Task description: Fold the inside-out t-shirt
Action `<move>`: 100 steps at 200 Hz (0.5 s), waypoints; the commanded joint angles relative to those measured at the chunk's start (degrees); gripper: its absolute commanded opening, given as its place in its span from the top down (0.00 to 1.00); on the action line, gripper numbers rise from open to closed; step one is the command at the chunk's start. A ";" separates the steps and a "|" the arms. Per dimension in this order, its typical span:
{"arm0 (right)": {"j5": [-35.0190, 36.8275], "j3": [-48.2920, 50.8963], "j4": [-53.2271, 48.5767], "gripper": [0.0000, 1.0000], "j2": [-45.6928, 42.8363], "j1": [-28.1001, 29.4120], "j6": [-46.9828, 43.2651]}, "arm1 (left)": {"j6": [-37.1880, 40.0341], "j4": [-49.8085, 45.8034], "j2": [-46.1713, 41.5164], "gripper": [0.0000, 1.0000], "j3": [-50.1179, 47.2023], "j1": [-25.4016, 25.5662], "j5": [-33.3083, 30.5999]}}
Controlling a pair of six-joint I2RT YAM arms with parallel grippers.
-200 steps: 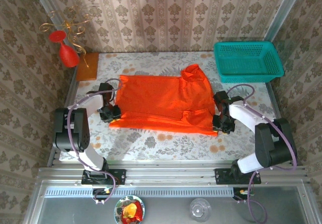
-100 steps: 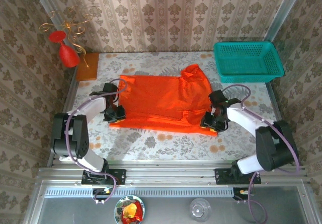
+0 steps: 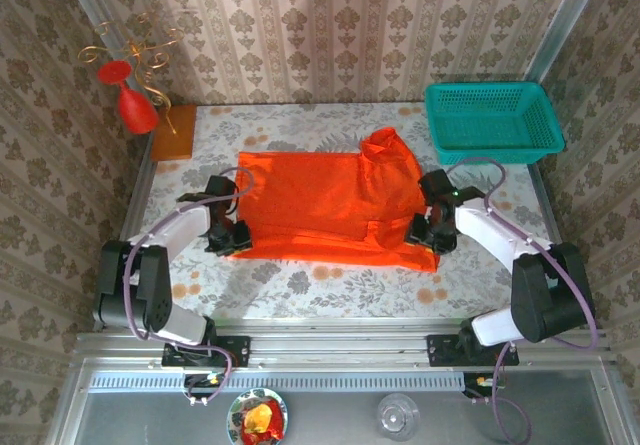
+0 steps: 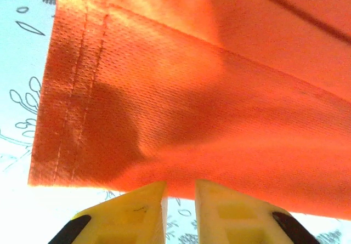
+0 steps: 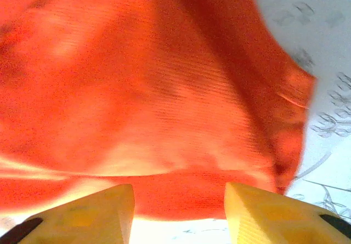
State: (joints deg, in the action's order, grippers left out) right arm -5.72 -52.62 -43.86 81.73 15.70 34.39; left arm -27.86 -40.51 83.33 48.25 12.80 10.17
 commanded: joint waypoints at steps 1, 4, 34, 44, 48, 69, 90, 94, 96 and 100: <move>3.98 -7.03 -4.26 0.53 2.39 4.03 -1.17 | -0.11 -1.76 -3.07 0.78 2.43 0.12 0.48; 4.40 -7.97 -4.55 0.53 3.19 4.64 -1.10 | -0.05 -1.76 -3.27 0.78 2.54 0.12 0.51; 8.83 -17.47 -6.95 0.53 11.92 9.57 -0.65 | -0.10 -1.42 -3.96 0.78 3.08 0.13 0.67; 9.90 -20.60 -7.74 0.51 15.07 10.97 -0.64 | -0.26 -1.07 -3.96 0.78 2.99 0.13 1.05; 10.54 -21.80 -8.09 0.51 16.24 11.48 -0.58 | -0.31 -0.92 -3.88 0.78 2.98 0.09 1.16; 12.44 -27.13 -10.21 0.49 22.29 13.63 -0.33 | -0.41 -0.58 -3.74 0.78 2.90 0.14 1.43; 13.67 -30.16 -11.40 0.48 26.90 14.96 0.14 | -0.44 -0.26 -3.70 0.78 2.44 0.12 1.59; 13.71 -30.36 -11.43 0.48 27.54 15.12 0.15 | -0.49 -0.14 -3.70 0.78 2.39 0.12 1.67; 13.76 -30.48 -11.43 0.48 27.83 15.20 0.15 | -0.52 -0.04 -3.70 0.78 2.31 0.17 1.73; 13.73 -30.52 -11.28 0.49 28.35 15.31 0.17 | -0.50 0.03 -3.66 0.78 2.21 0.13 1.82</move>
State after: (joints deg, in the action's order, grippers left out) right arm 4.38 -80.95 -50.57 106.94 30.09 34.30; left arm -27.86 -40.45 79.85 50.24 12.78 10.81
